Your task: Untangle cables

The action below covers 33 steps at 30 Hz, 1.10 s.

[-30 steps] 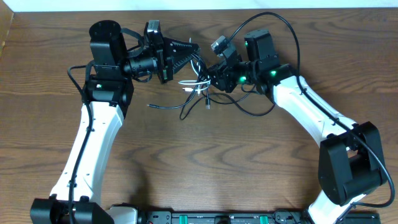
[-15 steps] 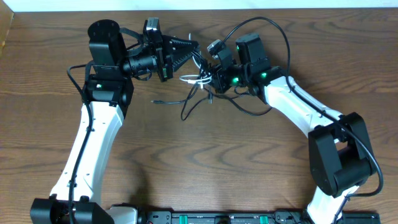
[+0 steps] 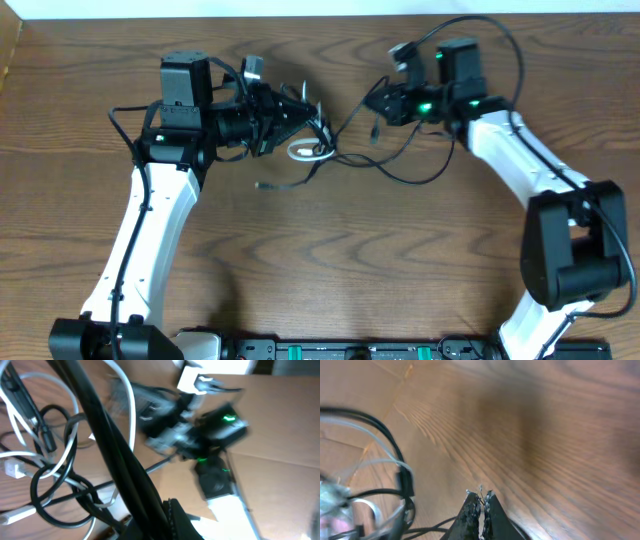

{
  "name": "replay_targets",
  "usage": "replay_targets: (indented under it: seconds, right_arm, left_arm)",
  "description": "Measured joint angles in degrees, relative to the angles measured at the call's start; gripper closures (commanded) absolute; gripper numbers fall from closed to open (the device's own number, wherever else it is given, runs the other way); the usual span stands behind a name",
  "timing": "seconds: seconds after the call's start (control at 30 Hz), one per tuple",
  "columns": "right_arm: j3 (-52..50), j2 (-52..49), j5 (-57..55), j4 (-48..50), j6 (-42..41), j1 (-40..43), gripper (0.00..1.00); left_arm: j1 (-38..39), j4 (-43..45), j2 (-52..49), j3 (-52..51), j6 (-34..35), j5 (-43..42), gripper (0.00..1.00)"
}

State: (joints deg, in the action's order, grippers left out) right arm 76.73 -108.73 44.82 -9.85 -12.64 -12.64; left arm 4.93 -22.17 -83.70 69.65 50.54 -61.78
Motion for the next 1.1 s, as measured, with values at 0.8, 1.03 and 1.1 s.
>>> replay_targets:
  seconds: [0.8, 1.03, 1.1]
  right_arm:
    - [0.0, 7.93, -7.78, 3.54, -14.27, -7.8, 0.99]
    - [0.0, 7.93, -17.0, 5.25, -22.82, -10.14, 0.99]
    - [0.0, 7.93, -18.36, 5.33, -24.22, -10.25, 0.99]
  left_arm:
    - [0.0, -0.55, 0.0, 0.0, -7.85, -1.11, 0.93]
    - [0.0, -0.42, 0.0, 0.0, -6.34, -3.02, 0.93]
    - [0.0, -0.13, 0.0, 0.0, -5.53, -3.15, 0.93]
